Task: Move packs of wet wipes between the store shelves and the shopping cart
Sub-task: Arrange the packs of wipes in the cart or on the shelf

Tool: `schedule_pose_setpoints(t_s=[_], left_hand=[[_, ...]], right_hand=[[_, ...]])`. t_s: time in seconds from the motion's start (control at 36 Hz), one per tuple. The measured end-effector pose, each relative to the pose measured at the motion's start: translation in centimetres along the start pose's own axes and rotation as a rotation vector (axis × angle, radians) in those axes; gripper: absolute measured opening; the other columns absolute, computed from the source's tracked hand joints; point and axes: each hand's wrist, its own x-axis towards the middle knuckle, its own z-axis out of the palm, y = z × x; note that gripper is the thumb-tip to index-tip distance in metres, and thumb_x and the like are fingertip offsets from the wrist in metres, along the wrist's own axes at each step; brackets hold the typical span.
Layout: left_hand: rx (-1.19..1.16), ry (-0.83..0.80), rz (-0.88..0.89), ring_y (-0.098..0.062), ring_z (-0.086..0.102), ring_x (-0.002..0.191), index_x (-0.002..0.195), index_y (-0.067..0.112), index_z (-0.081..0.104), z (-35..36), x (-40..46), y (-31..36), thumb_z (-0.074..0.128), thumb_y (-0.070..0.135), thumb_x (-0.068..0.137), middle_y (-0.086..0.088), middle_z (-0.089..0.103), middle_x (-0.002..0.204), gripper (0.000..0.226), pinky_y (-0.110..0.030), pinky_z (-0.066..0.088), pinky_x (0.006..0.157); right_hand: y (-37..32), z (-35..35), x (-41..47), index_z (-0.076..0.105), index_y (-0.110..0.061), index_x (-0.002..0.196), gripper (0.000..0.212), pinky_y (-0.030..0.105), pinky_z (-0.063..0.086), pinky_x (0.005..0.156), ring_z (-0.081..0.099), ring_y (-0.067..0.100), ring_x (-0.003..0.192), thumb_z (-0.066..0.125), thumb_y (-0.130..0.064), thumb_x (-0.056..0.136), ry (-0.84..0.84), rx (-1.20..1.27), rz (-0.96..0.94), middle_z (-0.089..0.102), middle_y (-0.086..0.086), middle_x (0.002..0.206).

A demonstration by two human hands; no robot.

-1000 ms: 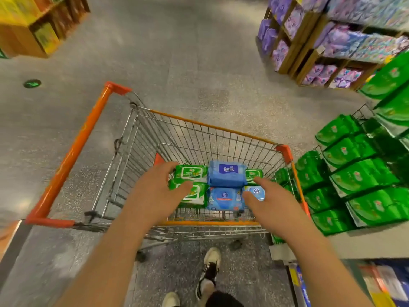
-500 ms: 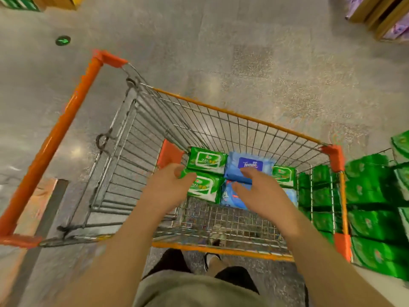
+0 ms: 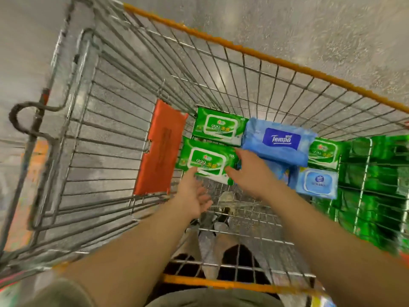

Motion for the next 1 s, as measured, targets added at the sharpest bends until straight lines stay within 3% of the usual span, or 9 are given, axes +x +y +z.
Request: schedule_pose_setpoints(t_s=[0.08,0.14,0.22,0.42,0.58,0.69,0.78,0.92,1.0], left_hand=[[-0.091,0.010,0.028,-0.024,0.038,0.147,0.152,0.020,0.043,0.5,2.7,-0.1,0.058,0.069,0.089,-0.006,0.038,0.161,0.081,-0.045,0.037,0.116],[-0.100,0.000,0.042,-0.027,0.039,0.146,0.157,0.025,0.035,0.7,4.1,-0.1,0.054,0.071,0.091,-0.006,0.034,0.163,0.083,-0.047,0.039,0.117],[-0.145,-0.030,0.059,-0.028,0.034,0.148,0.160,0.027,0.028,0.9,6.2,0.0,0.051,0.076,0.089,-0.005,0.025,0.167,0.089,-0.049,0.036,0.118],[-0.220,-0.026,0.090,-0.031,0.041,0.145,0.148,0.026,0.048,0.7,10.6,-0.4,0.062,0.081,0.076,-0.009,0.044,0.155,0.092,-0.051,0.036,0.116],[-0.336,-0.152,0.118,-0.023,0.064,0.109,0.114,0.026,0.070,1.0,11.9,-0.1,0.059,0.075,0.084,-0.005,0.069,0.118,0.059,-0.044,0.051,0.102],[-0.422,-0.239,0.106,-0.031,0.073,0.103,0.119,0.024,0.075,1.3,11.9,0.4,0.054,0.076,0.086,-0.011,0.076,0.115,0.065,-0.045,0.057,0.088],[-0.463,-0.305,0.078,-0.038,0.071,0.109,0.122,0.022,0.074,1.2,12.0,0.3,0.053,0.078,0.084,-0.015,0.074,0.119,0.071,-0.056,0.052,0.100],[-0.475,-0.317,0.049,-0.041,0.066,0.117,0.127,0.021,0.071,0.9,12.5,-0.1,0.047,0.084,0.083,-0.017,0.071,0.126,0.081,-0.062,0.042,0.109],[-0.542,-0.282,0.059,-0.044,0.064,0.119,0.128,0.021,0.071,1.1,12.9,0.1,0.037,0.093,0.077,-0.020,0.070,0.126,0.095,-0.062,0.046,0.104]], right_hand=[[0.3,1.3,3.1,0.048,-0.009,0.145,0.053,0.024,0.037,0.094,0.050,0.030,0.131,0.066,-0.020,0.097,-0.029,-0.056,-0.074,0.055,0.014,0.142],[0.6,2.3,5.4,0.035,-0.007,0.153,0.069,0.031,0.031,0.110,0.040,0.032,0.140,0.065,-0.035,0.097,-0.065,-0.140,-0.092,0.043,0.018,0.153],[0.8,4.0,8.5,0.030,-0.009,0.155,0.081,0.037,0.034,0.114,0.038,0.032,0.142,0.064,-0.051,0.094,-0.116,-0.217,-0.063,0.040,0.017,0.156],[0.7,4.7,13.0,0.016,-0.015,0.161,0.100,0.030,0.024,0.119,0.022,0.024,0.153,0.054,-0.072,0.089,-0.262,-0.423,-0.069,0.017,0.007,0.168],[0.5,4.6,13.7,0.037,-0.023,0.153,0.090,0.032,0.042,0.102,0.044,0.025,0.139,0.056,-0.077,0.083,-0.283,-0.446,-0.009,0.045,0.004,0.155],[0.0,5.0,13.5,0.052,-0.030,0.140,0.084,0.031,0.049,0.090,0.056,0.022,0.123,0.064,-0.078,0.072,-0.264,-0.434,0.039,0.058,0.000,0.139],[0.4,5.9,13.3,0.054,-0.032,0.137,0.089,0.029,0.050,0.081,0.059,0.022,0.112,0.063,-0.083,0.064,-0.251,-0.419,0.062,0.062,0.000,0.127],[1.9,7.1,13.1,0.032,-0.020,0.155,0.113,0.039,0.034,0.111,0.028,0.031,0.146,0.058,-0.087,0.068,-0.303,-0.414,0.072,0.030,0.014,0.158],[2.5,7.0,13.5,0.021,-0.021,0.157,0.114,0.039,0.028,0.116,0.017,0.030,0.150,0.068,-0.079,0.070,-0.334,-0.280,0.105,0.018,0.010,0.161]])
